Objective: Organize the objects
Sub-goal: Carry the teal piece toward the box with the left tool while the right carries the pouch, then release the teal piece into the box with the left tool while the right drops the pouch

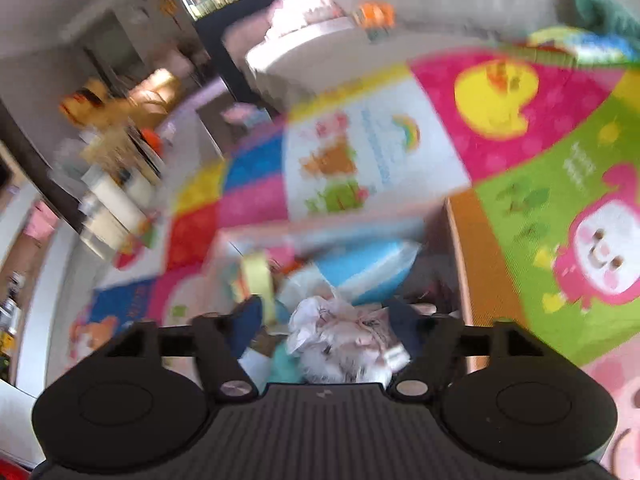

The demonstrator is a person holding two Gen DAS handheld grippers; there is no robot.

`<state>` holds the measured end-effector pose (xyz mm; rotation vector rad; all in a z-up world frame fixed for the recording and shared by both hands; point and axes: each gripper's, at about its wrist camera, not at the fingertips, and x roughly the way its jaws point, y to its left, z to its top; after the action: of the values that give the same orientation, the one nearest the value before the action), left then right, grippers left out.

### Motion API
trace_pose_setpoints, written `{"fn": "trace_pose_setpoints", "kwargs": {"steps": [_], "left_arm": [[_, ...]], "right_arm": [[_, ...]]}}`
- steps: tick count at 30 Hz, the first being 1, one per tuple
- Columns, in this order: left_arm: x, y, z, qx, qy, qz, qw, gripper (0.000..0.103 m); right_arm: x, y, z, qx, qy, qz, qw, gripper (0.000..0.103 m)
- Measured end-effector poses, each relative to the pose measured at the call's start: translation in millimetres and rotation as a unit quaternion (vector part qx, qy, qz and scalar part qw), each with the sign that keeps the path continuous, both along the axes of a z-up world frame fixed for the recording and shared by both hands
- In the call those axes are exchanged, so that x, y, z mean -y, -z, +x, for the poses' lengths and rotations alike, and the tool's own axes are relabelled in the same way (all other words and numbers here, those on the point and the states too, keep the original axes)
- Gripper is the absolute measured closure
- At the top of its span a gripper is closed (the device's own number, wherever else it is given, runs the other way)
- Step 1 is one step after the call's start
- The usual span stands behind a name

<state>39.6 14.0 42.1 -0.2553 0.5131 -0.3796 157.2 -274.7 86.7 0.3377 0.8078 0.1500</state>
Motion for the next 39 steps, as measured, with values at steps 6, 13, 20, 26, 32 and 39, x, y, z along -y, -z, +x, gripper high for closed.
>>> {"fn": "trace_pose_setpoints", "kwargs": {"steps": [6, 13, 20, 26, 32, 39], "left_arm": [[17.6, -28.0, 9.2, 0.011, 0.021, 0.040, 0.9989, 0.086], [66.2, -9.6, 64.1, -0.086, 0.026, 0.144, 0.9855, 0.070], [40.3, 5.1, 79.1, -0.113, -0.048, 0.150, 0.9810, 0.013], [-19.0, 11.1, 89.4, -0.097, -0.105, 0.115, 0.9830, 0.002], [-43.3, 17.9, 106.5, -0.084, -0.119, 0.097, 0.9845, 0.002], [-50.7, 28.6, 112.1, -0.094, -0.118, 0.061, 0.9867, 0.001]], "right_arm": [[28.8, -42.1, -83.9, 0.127, -0.009, -0.047, 0.991, 0.000], [10.7, 12.6, -147.1, 0.156, -0.077, -0.222, 0.959, 0.024], [-29.1, 57.1, -129.8, 0.141, -0.107, -0.278, 0.944, 0.033], [-65.5, 57.5, -97.0, 0.153, -0.129, -0.250, 0.948, 0.030], [-100.9, 61.3, -75.3, 0.154, -0.140, -0.270, 0.940, 0.028], [-112.3, 64.6, -69.2, 0.154, -0.140, -0.296, 0.932, 0.028]]}}
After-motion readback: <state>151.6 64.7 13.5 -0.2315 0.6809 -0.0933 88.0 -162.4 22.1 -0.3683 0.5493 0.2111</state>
